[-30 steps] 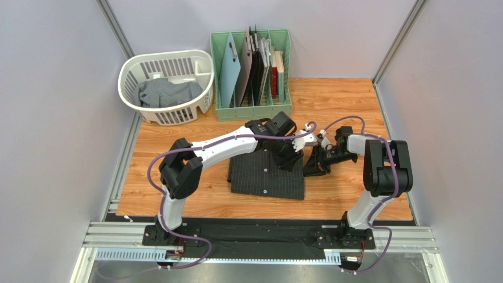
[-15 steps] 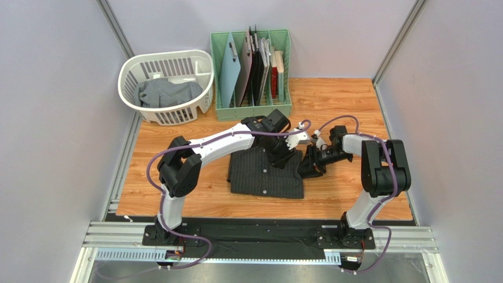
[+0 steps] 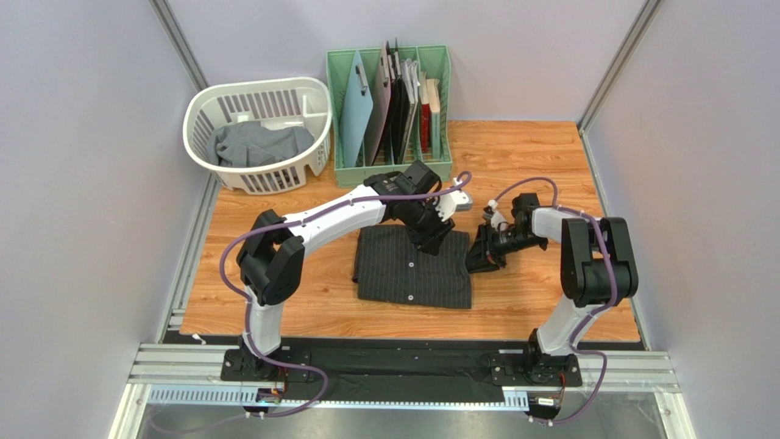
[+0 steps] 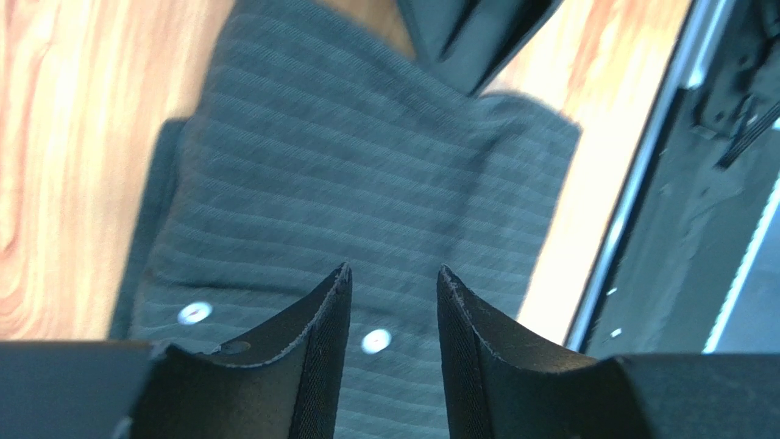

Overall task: Fold and stack the long sleeve shirts
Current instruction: Fold the shirt

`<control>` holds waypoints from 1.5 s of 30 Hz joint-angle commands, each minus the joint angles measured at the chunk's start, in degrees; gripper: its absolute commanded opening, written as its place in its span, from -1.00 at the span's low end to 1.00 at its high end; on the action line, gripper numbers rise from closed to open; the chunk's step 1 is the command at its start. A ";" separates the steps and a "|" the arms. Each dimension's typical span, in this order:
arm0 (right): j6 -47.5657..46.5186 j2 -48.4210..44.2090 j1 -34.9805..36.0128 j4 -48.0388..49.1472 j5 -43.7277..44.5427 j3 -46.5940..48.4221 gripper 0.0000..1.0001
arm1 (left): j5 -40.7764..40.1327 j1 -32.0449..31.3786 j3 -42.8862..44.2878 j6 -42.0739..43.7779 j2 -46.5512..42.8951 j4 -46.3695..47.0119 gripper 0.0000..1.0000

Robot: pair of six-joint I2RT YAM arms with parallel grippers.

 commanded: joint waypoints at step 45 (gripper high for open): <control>-1.82 -2.18 -4.39 -2.24 -4.15 -0.21 -0.54 | -0.03 -6.49 0.59 -28.52 3.47 11.68 -1.00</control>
